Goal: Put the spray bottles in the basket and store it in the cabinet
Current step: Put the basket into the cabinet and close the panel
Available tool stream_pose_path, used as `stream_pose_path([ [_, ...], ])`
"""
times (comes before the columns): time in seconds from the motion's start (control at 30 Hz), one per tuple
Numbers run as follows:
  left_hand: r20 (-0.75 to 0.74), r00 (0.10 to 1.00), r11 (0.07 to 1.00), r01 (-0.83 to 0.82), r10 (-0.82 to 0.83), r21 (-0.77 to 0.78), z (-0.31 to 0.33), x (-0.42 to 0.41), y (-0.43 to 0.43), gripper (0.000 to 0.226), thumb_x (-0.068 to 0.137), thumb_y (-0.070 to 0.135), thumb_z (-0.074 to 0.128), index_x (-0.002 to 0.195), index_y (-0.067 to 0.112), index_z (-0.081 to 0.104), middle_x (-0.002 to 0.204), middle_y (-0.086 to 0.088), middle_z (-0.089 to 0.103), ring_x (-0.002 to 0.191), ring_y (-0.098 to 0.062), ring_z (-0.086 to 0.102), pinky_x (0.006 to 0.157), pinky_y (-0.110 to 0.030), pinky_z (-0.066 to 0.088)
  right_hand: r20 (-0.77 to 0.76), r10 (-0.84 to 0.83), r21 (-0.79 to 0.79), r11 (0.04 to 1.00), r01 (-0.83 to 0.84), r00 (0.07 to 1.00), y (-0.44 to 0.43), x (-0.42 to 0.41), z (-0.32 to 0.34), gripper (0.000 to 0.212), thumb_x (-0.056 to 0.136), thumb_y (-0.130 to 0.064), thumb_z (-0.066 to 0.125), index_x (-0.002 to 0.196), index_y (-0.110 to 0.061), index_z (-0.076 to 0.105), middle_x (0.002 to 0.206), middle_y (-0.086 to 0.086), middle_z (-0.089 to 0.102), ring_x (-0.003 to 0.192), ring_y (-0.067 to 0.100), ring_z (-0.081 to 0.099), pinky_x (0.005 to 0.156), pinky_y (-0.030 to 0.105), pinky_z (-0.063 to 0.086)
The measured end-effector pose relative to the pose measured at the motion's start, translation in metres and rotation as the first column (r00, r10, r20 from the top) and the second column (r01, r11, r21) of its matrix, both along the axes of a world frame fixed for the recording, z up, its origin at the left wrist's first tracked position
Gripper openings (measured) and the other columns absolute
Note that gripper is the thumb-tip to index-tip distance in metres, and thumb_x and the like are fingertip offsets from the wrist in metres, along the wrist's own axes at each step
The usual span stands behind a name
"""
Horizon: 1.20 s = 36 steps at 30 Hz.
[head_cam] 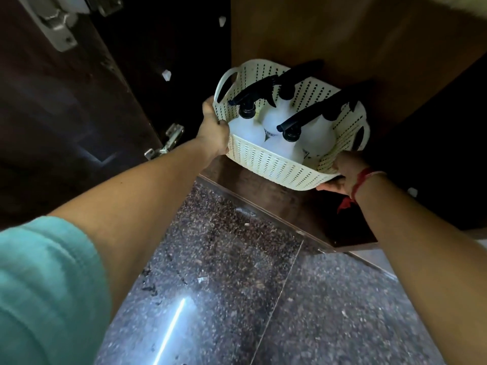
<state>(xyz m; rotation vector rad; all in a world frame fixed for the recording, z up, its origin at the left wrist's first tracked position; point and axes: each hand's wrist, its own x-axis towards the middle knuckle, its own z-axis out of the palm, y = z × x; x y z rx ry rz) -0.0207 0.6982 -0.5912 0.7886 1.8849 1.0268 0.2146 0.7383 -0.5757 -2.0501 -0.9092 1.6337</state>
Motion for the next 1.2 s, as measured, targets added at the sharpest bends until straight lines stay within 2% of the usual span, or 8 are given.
stream_pose_path([
  [0.1, -0.065, 0.997, 0.995, 0.035, -0.042, -0.097, 0.007, -0.004, -0.004, 0.057, 0.105, 0.020, 0.031, 0.153, 0.032, 0.003, 0.131, -0.006, 0.043, 0.093, -0.024, 0.054, 0.076, -0.041, 0.056, 0.010, -0.074, -0.015, 0.997, 0.074, 0.997, -0.003, 0.000, 0.007, 0.044, 0.095, -0.011, 0.045, 0.138, -0.009, 0.041, 0.136, 0.014, 0.053, 0.125, 0.037, 0.050, 0.086, 0.046, 0.053],
  [0.23, -0.140, 0.990, 0.989, -0.003, -0.018, -0.145, 0.020, -0.009, -0.042, 0.069, 0.103, 0.039, 0.038, 0.156, 0.021, -0.001, 0.159, -0.013, 0.025, 0.141, -0.033, 0.035, 0.116, -0.044, 0.032, -0.041, -0.049, -0.095, 0.994, 0.045, 0.998, -0.033, -0.009, 0.022, 0.060, 0.094, -0.043, 0.049, 0.146, -0.016, 0.032, 0.155, 0.007, 0.030, 0.138, 0.032, 0.032, 0.112, 0.046, 0.033],
  [0.37, -0.275, 0.961, 0.999, 0.001, -0.014, -0.049, 0.057, 0.002, -0.128, 0.066, 0.102, 0.040, 0.040, 0.156, 0.014, 0.011, 0.157, -0.017, 0.025, 0.143, -0.032, 0.030, 0.118, -0.041, 0.027, 0.188, -0.212, 0.011, 0.977, 0.214, 0.959, -0.088, -0.033, 0.044, 0.072, 0.089, -0.049, 0.055, 0.145, -0.010, 0.032, 0.152, 0.016, 0.034, 0.137, 0.035, 0.036, 0.112, 0.042, 0.032],
  [0.43, -0.485, 0.872, 0.998, -0.047, 0.064, 0.048, 0.090, 0.009, -0.174, 0.065, 0.100, 0.042, 0.038, 0.155, 0.016, 0.016, 0.149, -0.017, 0.033, 0.135, -0.035, 0.039, 0.109, -0.045, 0.035, 0.344, -0.143, 0.040, 0.990, 0.138, 0.928, -0.137, -0.059, 0.065, 0.061, 0.098, -0.040, 0.043, 0.149, -0.011, 0.026, 0.154, 0.021, 0.022, 0.138, 0.042, 0.029, 0.111, 0.042, 0.026],
  [0.6, -0.795, 0.605, 0.998, 0.066, -0.035, 0.007, 0.173, -0.021, -0.271, 0.065, 0.092, 0.047, 0.039, 0.149, 0.020, 0.022, 0.151, -0.014, 0.036, 0.131, -0.031, 0.041, 0.106, -0.047, 0.036, 0.317, 0.068, 0.262, 0.952, -0.156, 0.946, -0.274, -0.143, 0.134, 0.063, 0.095, -0.026, 0.053, 0.148, -0.008, 0.027, 0.151, 0.026, 0.023, 0.133, 0.045, 0.034, 0.108, 0.042, 0.031],
  [0.8, -0.915, 0.401, 1.000, -0.007, 0.030, 0.030, 0.265, -0.107, -0.334, 0.064, 0.091, 0.045, 0.041, 0.148, 0.022, 0.024, 0.153, -0.010, 0.024, 0.143, -0.029, 0.022, 0.115, -0.060, 0.014, 0.436, 0.469, 0.644, 0.434, -0.630, 0.768, -0.333, -0.246, 0.248, 0.064, 0.093, -0.031, 0.054, 0.150, -0.020, 0.025, 0.158, 0.014, 0.020, 0.141, 0.028, 0.027, 0.108, 0.039, 0.029],
  [0.93, -0.930, 0.355, 0.981, -0.193, 0.092, 0.024, 0.303, -0.153, -0.360, 0.064, 0.092, 0.047, 0.038, 0.148, 0.020, 0.025, 0.153, -0.015, 0.031, 0.143, -0.030, 0.020, 0.110, -0.067, 0.018, 0.637, 0.506, 0.639, 0.076, -0.766, 0.582, -0.325, -0.292, 0.290, 0.068, 0.093, -0.035, 0.053, 0.151, -0.020, 0.021, 0.159, 0.016, 0.016, 0.142, 0.034, 0.030, 0.112, 0.053, 0.028],
  [1.2, -0.888, 0.460, 0.892, -0.409, 0.019, -0.193, 0.287, -0.179, -0.403, 0.071, 0.094, 0.056, 0.027, 0.154, 0.020, 0.021, 0.160, -0.013, 0.021, 0.149, -0.035, 0.014, 0.111, -0.068, 0.008, 0.798, 0.473, 0.479, -0.122, -0.869, 0.373, -0.303, -0.329, 0.277, 0.070, 0.095, -0.041, 0.043, 0.153, -0.026, 0.007, 0.161, 0.015, 0.003, 0.148, 0.035, 0.010, 0.115, 0.061, 0.011],
])
